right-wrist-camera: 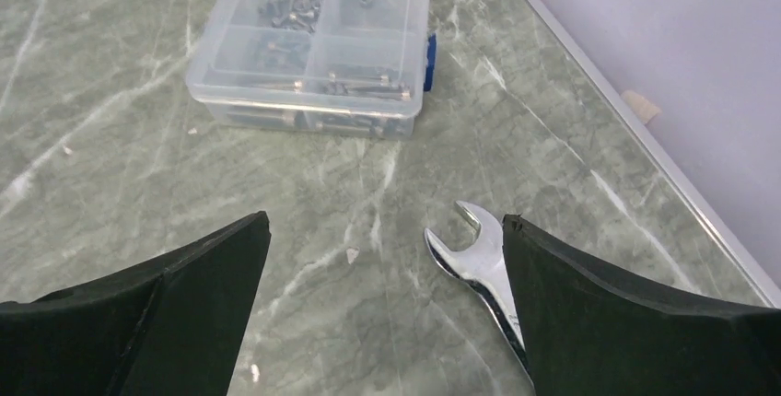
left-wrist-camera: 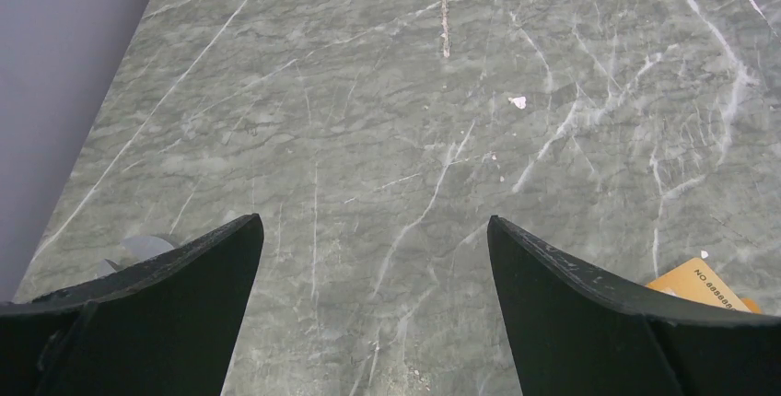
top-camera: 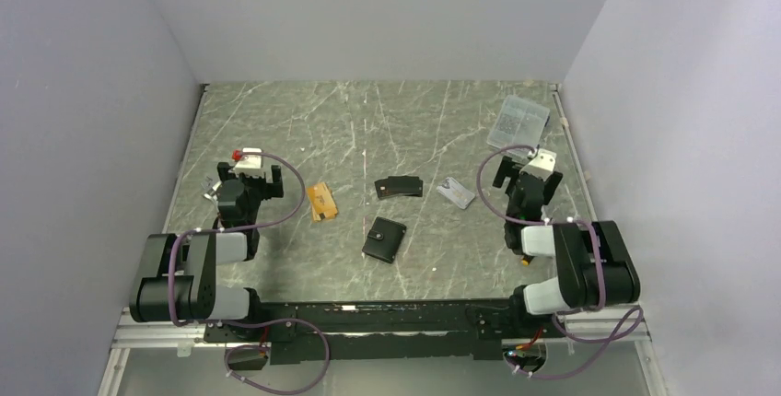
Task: Put the credit cards into the card holder
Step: Adjust the card holder at the center of the board.
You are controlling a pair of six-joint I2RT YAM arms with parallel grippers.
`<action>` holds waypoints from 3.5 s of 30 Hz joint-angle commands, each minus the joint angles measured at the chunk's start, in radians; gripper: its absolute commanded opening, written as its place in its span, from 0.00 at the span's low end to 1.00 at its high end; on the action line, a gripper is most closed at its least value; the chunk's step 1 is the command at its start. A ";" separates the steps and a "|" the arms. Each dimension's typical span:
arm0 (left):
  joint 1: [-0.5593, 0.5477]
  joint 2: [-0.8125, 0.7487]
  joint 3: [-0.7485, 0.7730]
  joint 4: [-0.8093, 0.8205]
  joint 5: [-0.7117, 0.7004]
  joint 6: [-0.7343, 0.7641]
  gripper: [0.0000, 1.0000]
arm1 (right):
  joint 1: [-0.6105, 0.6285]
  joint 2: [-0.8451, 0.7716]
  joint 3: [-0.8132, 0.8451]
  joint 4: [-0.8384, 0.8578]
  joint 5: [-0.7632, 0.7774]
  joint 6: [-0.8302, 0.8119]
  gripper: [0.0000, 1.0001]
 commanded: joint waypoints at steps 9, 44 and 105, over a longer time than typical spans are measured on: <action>0.015 -0.104 0.134 -0.224 0.174 0.061 0.99 | 0.012 -0.167 0.579 -1.129 -0.076 0.552 1.00; -0.487 -0.199 0.444 -1.337 0.496 0.011 0.99 | 0.714 -0.037 0.594 -1.098 -0.393 0.416 0.69; -0.730 0.038 0.791 -1.501 0.364 0.102 0.96 | 0.727 -0.369 0.264 -1.151 -0.347 0.560 0.80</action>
